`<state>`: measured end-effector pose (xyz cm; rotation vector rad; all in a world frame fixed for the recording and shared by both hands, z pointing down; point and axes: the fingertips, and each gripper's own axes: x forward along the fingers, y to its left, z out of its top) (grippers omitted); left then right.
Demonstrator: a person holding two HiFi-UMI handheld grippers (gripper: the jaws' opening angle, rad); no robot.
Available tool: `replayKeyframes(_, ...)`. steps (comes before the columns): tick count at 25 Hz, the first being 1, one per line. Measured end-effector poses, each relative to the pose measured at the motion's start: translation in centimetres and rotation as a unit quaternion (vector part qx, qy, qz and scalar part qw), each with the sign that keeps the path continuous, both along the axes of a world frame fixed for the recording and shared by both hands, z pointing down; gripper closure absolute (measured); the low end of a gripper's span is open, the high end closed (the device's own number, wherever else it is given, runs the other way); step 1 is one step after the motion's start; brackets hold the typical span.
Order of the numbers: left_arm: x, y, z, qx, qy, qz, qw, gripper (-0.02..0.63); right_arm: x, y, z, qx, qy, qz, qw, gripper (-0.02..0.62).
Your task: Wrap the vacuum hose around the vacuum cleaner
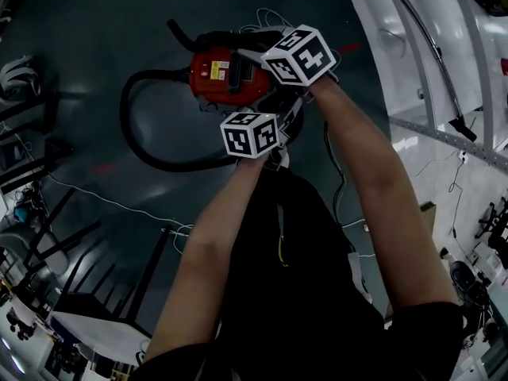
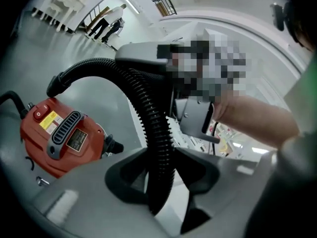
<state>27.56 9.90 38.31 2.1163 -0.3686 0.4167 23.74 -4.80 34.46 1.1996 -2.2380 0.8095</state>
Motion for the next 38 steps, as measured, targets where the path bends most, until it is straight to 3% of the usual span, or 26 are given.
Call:
replayKeyframes(7, 1.7, -4.1, 1.2, -0.031, 0.002, -0.032, 0.999, 0.442, 3.6, -2.0, 0.3, 0.014, -0.013, 0.034, 0.999, 0.436)
replayKeyframes(13, 3.6, -6.9, 2.9, -0.049, -0.005, -0.079, 0.9956, 0.443, 7.3, -3.3, 0.6, 0.022, -0.02, 0.019, 0.999, 0.454)
replayKeyframes(22, 5.9, -12.3, 3.8, -0.085, 0.015, -0.188, 0.9784, 0.445, 11.6, -3.3, 2.7, 0.01, -0.018, -0.014, 1.0, 0.457)
replayKeyframes(31, 4.5, -17.3, 5.1, -0.069, -0.004, -0.263, 0.9623, 0.446, 12.6, -2.0, 5.9, -0.019, -0.028, -0.031, 0.999, 0.457)
replayKeyframes(38, 2.4, -19.5, 4.7, -0.051, -0.014, -0.282, 0.9579, 0.446, 10.7, -0.3, 8.2, -0.04, -0.035, -0.048, 0.997, 0.446)
